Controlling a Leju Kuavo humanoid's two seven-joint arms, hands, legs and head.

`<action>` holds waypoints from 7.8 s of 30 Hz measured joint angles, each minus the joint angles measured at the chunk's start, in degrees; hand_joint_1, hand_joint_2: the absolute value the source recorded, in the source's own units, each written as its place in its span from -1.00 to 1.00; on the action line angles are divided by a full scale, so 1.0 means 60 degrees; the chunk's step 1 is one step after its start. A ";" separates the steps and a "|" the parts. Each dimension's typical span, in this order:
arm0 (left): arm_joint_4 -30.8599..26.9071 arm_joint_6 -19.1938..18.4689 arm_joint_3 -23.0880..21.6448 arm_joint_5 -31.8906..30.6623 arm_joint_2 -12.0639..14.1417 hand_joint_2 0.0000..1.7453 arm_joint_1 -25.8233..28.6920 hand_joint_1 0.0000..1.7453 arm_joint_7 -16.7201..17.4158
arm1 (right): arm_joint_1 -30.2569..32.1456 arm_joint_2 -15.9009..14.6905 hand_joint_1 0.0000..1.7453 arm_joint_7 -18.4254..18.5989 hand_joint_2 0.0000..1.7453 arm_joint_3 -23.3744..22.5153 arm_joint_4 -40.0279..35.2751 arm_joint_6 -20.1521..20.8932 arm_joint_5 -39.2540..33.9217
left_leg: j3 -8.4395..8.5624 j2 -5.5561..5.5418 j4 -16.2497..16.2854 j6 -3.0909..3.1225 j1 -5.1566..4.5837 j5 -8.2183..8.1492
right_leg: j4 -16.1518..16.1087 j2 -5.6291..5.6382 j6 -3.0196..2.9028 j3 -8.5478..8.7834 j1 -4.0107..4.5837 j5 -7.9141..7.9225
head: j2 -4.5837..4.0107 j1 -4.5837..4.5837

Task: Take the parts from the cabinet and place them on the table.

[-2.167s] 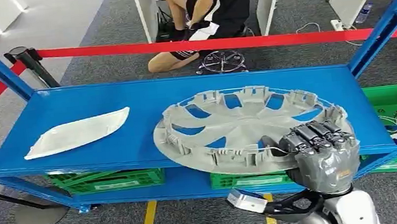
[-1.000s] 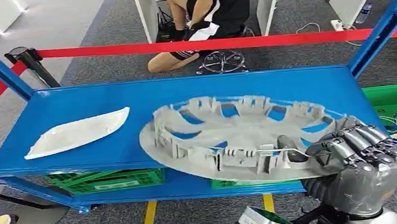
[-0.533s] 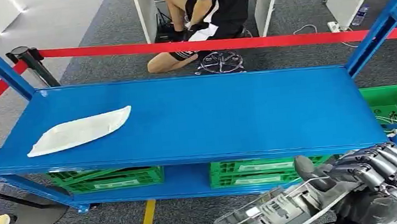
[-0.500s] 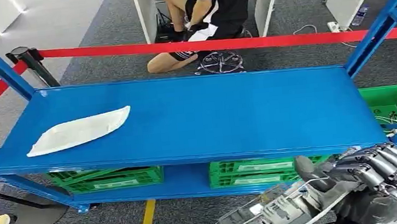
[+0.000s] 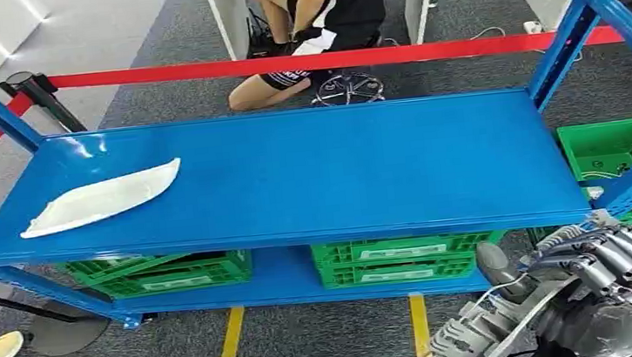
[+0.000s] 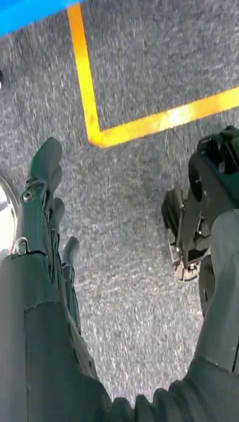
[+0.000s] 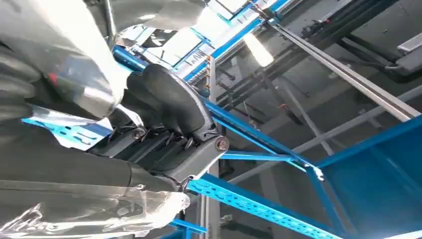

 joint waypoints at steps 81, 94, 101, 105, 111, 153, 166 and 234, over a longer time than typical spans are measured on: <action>0.0058 -0.0106 -0.1501 -0.1370 -0.0379 1.00 -0.0713 -1.00 0.0977 | 0.2026 0.0098 1.00 0.1275 1.00 -0.0601 -0.1734 -0.0033 0.0769 | 0.0827 0.0141 -0.3157 0.0407 -0.0154 0.2037 | 0.1095 -0.0053 0.0475 0.0619 0.0038 -0.0964 | 0.0000 -0.0098; 0.0058 -0.0215 -0.1822 -0.1570 -0.0401 1.00 -0.0738 -1.00 0.1082 | 0.2366 0.0106 1.00 0.1552 1.00 -0.0586 -0.2069 -0.0033 0.1173 | -0.0245 0.0081 0.0077 -0.0152 -0.0122 0.0288 | -0.0703 -0.0029 -0.0061 0.0679 0.0070 -0.0071 | -0.0004 -0.0135; 0.0058 -0.0295 -0.1942 -0.1570 -0.0401 1.00 -0.0833 -1.00 0.1034 | 0.2522 0.0106 1.00 0.1690 1.00 -0.0557 -0.2142 -0.0036 0.1246 | 0.2313 -0.0109 -0.3398 0.0164 -0.0178 0.0855 | -0.0692 0.0108 0.0208 0.0026 0.0118 0.0746 | 0.0000 -0.0095; 0.0062 -0.0346 -0.1956 -0.1570 -0.0390 1.00 -0.0766 -1.00 0.1027 | 0.2654 0.0106 1.00 0.1752 1.00 -0.0557 -0.2146 -0.0033 0.1239 | 0.2140 0.0064 -0.3373 0.0466 -0.0161 0.1139 | -0.0011 0.0031 0.0405 -0.0295 0.0057 0.0110 | 0.0000 -0.0040; 0.0062 -0.0404 -0.1963 -0.1570 -0.0335 1.00 -0.0630 -1.00 0.1056 | 0.2704 0.0106 1.00 0.1924 1.00 -0.0557 -0.2146 -0.0029 0.1330 | 0.1717 0.0296 -0.3306 0.0435 -0.0180 0.1447 | 0.1568 -0.0017 0.0457 -0.0101 0.0057 -0.0827 | 0.0000 -0.0022; 0.0066 -0.0459 -0.2138 -0.1275 -0.0306 1.00 -0.0642 -1.00 0.1224 | 0.2593 0.0109 1.00 0.2211 1.00 -0.0517 -0.2353 -0.0033 0.1424 | -0.0046 0.0148 -0.0523 -0.0068 -0.0135 0.0295 | -0.0383 -0.0005 -0.0076 0.0893 0.0060 -0.0444 | -0.0004 -0.0055; 0.0069 -0.0681 -0.2135 -0.1166 -0.0295 1.00 -0.0613 -1.00 0.1279 | 0.2556 0.0109 1.00 0.2222 1.00 -0.0586 -0.2455 -0.0051 0.1290 | 0.0999 -0.0059 -0.2870 0.0374 -0.0069 0.1693 | 0.0162 0.0156 0.0411 0.0398 0.0056 -0.0641 | 0.0000 0.0026; 0.0084 -0.0907 -0.2157 -0.1067 -0.0288 1.00 -0.0550 -1.00 0.1235 | 0.2473 0.0113 1.00 0.2262 1.00 -0.0852 -0.2670 -0.0058 0.0973 | 0.0876 0.0405 -0.2890 0.0308 -0.0069 0.1786 | 0.1114 -0.0101 0.0496 0.0245 0.0007 -0.0994 | -0.0004 0.0033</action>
